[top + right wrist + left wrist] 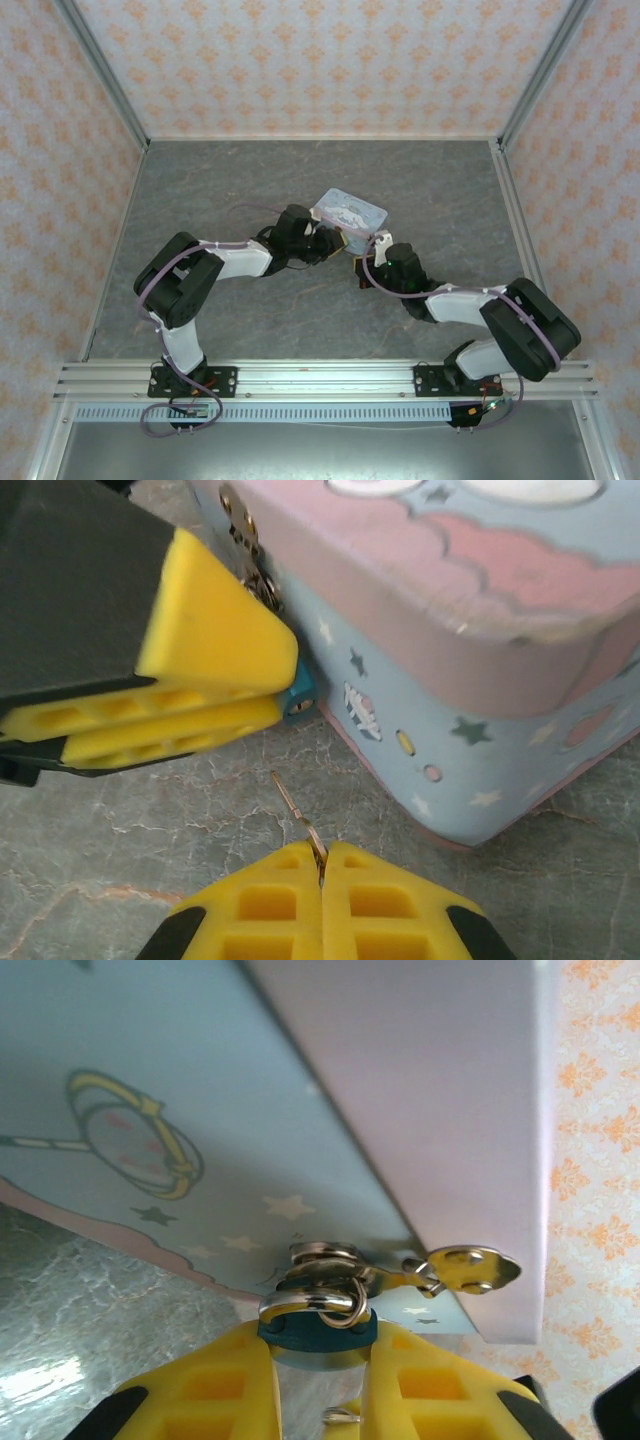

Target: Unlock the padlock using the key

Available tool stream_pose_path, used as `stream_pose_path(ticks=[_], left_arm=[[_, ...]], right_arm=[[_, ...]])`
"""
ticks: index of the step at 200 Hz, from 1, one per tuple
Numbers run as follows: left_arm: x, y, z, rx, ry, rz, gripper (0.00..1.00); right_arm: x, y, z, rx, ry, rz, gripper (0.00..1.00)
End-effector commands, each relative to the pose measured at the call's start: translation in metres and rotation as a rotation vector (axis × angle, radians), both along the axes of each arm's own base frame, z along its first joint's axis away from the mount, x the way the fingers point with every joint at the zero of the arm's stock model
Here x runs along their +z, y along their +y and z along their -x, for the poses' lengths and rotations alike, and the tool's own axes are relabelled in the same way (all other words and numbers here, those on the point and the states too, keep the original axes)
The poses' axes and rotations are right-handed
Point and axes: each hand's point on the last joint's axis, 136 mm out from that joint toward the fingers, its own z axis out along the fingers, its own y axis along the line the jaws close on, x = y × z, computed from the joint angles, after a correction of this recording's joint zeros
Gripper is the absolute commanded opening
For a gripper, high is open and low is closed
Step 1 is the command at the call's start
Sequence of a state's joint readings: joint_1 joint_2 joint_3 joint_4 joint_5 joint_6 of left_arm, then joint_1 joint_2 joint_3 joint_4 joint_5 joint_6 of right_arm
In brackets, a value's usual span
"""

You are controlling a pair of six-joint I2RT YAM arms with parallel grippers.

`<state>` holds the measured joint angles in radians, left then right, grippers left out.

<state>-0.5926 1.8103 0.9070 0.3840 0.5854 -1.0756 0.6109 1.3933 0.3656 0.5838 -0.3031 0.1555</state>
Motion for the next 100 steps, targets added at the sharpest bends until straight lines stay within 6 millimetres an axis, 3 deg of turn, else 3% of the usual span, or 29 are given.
stream_pose_path(ticks=[1,100], left_arm=[[0.0313,-0.0060,-0.0090,0.022,-0.062,0.040,0.20],[0.0305,-0.0078,-0.0085,0.020,-0.056,0.034,0.20]], right_arm=[[0.0081,-0.0005,-0.0116,-0.038,-0.067,0.008,0.00],[0.0115,0.0002,-0.0204,-0.066,-0.092,-0.006,0.00]])
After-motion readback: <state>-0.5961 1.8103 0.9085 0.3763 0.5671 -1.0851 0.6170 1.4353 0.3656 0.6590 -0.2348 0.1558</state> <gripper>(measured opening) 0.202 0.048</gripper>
